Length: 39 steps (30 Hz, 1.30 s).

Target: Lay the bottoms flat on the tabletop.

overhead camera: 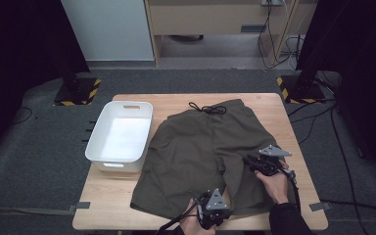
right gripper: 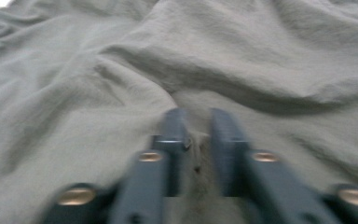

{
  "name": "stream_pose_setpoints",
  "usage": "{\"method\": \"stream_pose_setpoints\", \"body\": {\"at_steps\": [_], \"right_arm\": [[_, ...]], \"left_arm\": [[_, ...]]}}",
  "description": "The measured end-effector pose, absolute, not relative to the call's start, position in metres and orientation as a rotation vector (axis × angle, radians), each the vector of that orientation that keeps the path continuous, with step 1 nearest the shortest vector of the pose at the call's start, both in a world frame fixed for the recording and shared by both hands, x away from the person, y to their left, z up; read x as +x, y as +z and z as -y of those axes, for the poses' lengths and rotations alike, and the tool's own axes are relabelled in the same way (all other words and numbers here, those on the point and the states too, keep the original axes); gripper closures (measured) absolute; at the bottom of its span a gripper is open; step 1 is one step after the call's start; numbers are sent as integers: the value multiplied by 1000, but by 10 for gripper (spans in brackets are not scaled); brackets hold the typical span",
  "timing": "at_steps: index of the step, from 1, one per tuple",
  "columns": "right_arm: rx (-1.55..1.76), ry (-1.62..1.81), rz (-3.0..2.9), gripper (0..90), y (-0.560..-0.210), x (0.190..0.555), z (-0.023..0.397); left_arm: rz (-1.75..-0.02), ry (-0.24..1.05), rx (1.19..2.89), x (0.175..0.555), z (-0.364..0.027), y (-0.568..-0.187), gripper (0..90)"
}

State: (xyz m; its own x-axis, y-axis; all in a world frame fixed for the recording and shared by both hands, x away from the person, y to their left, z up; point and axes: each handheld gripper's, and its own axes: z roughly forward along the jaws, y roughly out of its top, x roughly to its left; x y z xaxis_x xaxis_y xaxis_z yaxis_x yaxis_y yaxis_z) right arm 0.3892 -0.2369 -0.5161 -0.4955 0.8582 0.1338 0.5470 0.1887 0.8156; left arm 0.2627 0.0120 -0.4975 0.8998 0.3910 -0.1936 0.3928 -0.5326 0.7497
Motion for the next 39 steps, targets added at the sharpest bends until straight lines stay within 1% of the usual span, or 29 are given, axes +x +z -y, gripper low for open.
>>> {"method": "stream_pose_setpoints", "body": {"at_steps": [2, 6, 7, 9, 11, 14, 18, 22, 25, 28, 30, 31, 34, 39], "right_arm": [[1308, 1231, -2111, 550, -510, 384, 241], [1289, 1245, -2047, 415, -500, 370, 255], [1297, 1247, -2039, 395, -500, 367, 257], [1298, 1221, -2035, 353, -502, 361, 265], [1304, 1176, -2058, 324, -508, 356, 270], [1315, 1102, -2121, 295, -519, 350, 275], [1329, 1021, -2194, 262, -530, 342, 278], [1291, 955, -2237, 220, -534, 332, 282], [1308, 940, -2241, 172, -534, 325, 287], [1314, 929, -2238, 154, -534, 317, 296], [1306, 935, -2246, 152, -534, 313, 301], [1302, 934, -2254, 151, -534, 312, 303], [1300, 920, -2284, 151, -532, 309, 306], [1312, 929, -2296, 147, -523, 309, 309]], "left_arm": [[-581, 17, 2140, 265, -19, -488, 787], [-633, 124, 2067, 279, -33, -470, 653], [-648, 158, 2050, 284, -34, -466, 634], [-676, 226, 2035, 297, -31, -463, 569], [-711, 266, 2033, 313, -22, -465, 526], [-715, 338, 2094, 335, -2, -477, 480], [-752, 380, 2170, 353, 11, -501, 463], [-774, 387, 2248, 358, 15, -517, 455], [-782, 373, 2259, 356, 16, -523, 444], [-761, 355, 2267, 350, 17, -525, 433], [-753, 312, 2253, 347, 13, -522, 431], [-751, 296, 2242, 345, 8, -518, 430], [-755, 313, 2187, 345, -15, -497, 423], [-820, 409, 2152, 349, -70, -476, 403]]}}
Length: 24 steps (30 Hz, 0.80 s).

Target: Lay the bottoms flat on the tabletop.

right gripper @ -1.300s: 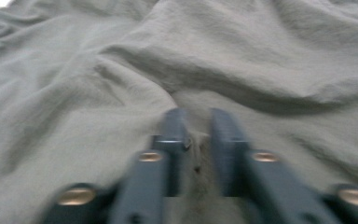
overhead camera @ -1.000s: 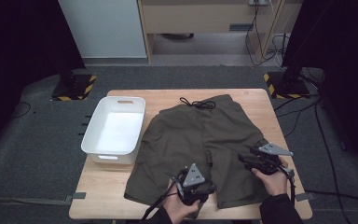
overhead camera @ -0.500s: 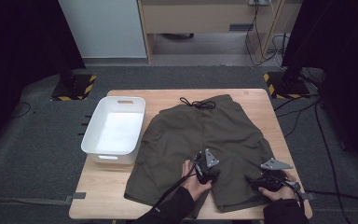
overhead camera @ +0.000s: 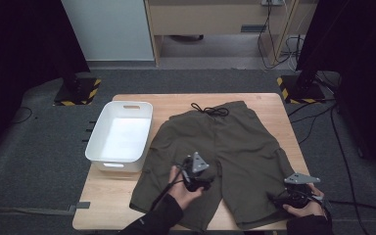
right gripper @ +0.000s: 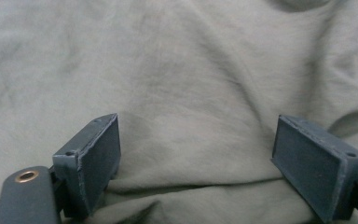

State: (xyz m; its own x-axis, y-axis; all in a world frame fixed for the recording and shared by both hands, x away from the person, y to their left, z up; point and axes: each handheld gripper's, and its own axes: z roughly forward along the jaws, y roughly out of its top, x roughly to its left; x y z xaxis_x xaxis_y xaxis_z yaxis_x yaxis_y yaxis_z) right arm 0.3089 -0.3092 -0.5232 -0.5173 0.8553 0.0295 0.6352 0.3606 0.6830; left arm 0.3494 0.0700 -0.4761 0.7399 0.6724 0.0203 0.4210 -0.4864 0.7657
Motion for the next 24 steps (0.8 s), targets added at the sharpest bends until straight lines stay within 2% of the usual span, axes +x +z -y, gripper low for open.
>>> {"method": "stream_pose_setpoints", "body": {"at_steps": [6, 8, 13, 19, 24], "right_arm": [[1300, 1083, -2154, 92, -505, 318, 297], [1287, 1115, -2125, 66, -500, 325, 288], [1245, 1168, -2098, 73, -492, 349, 257], [1265, 1118, -2115, 102, -503, 384, 217], [1303, 1013, -2178, 118, -523, 402, 200]], "left_arm": [[-948, 436, 2149, 350, -121, -492, 393], [-973, 428, 2160, 349, -130, -499, 386], [-1013, 409, 2170, 343, -146, -512, 362], [-1069, 389, 2147, 341, -159, -521, 350], [-1051, 389, 2174, 336, -153, -527, 324]]}}
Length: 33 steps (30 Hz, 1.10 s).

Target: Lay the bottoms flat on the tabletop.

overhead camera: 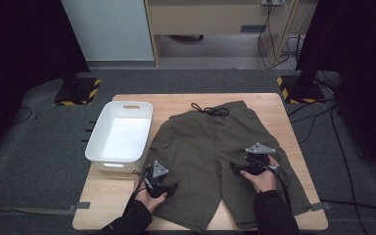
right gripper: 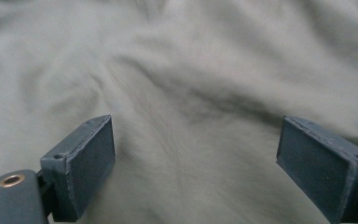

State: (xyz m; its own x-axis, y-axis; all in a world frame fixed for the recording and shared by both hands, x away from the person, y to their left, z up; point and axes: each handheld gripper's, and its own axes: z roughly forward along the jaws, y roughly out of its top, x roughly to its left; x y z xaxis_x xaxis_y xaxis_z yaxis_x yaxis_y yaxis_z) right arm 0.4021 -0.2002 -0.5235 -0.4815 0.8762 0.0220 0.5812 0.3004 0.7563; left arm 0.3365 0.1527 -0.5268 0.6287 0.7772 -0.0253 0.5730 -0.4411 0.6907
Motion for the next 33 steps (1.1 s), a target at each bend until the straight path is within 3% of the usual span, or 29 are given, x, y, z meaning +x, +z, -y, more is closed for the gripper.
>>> {"method": "stream_pose_setpoints", "body": {"at_steps": [19, 26, 33], "right_arm": [[1399, 900, -2147, 82, -538, 409, 242], [1425, 887, -2136, 87, -537, 406, 249], [1395, 958, -2096, 123, -527, 401, 248]], "left_arm": [[-877, 370, 2177, 327, -98, -533, 292], [-885, 230, 2137, 327, -102, -528, 320], [-857, 293, 2025, 329, -120, -496, 318]]}}
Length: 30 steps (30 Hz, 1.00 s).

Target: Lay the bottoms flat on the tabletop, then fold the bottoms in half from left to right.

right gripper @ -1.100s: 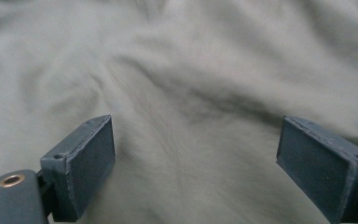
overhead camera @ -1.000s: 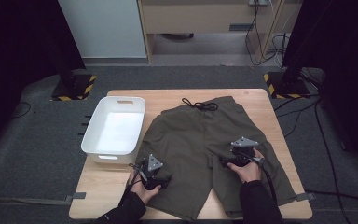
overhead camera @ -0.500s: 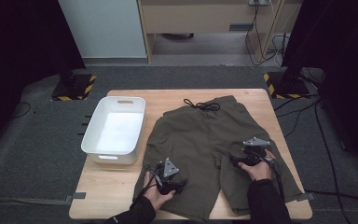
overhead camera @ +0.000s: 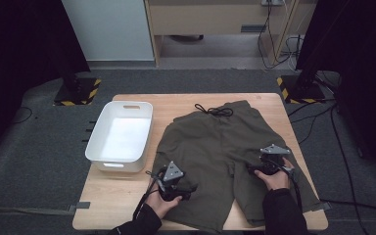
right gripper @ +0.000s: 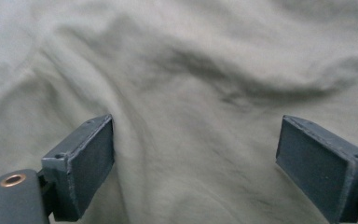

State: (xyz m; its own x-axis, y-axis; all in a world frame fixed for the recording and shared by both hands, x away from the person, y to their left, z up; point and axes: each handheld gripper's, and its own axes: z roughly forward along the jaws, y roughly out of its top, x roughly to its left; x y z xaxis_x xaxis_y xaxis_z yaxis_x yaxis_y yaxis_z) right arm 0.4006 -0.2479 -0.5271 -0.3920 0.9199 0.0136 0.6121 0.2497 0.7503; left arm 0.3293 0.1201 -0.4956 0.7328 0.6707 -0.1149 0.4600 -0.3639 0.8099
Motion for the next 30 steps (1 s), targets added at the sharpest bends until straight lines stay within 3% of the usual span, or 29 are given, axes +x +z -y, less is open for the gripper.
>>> {"method": "stream_pose_setpoints", "body": {"at_steps": [14, 30], "right_arm": [[1337, 1134, -2005, 122, -499, 386, 236], [1270, 1192, -2039, 83, -487, 376, 219]], "left_arm": [[-958, 404, 1855, 360, -169, -458, 337], [-955, 490, 1814, 410, -175, -426, 343]]}}
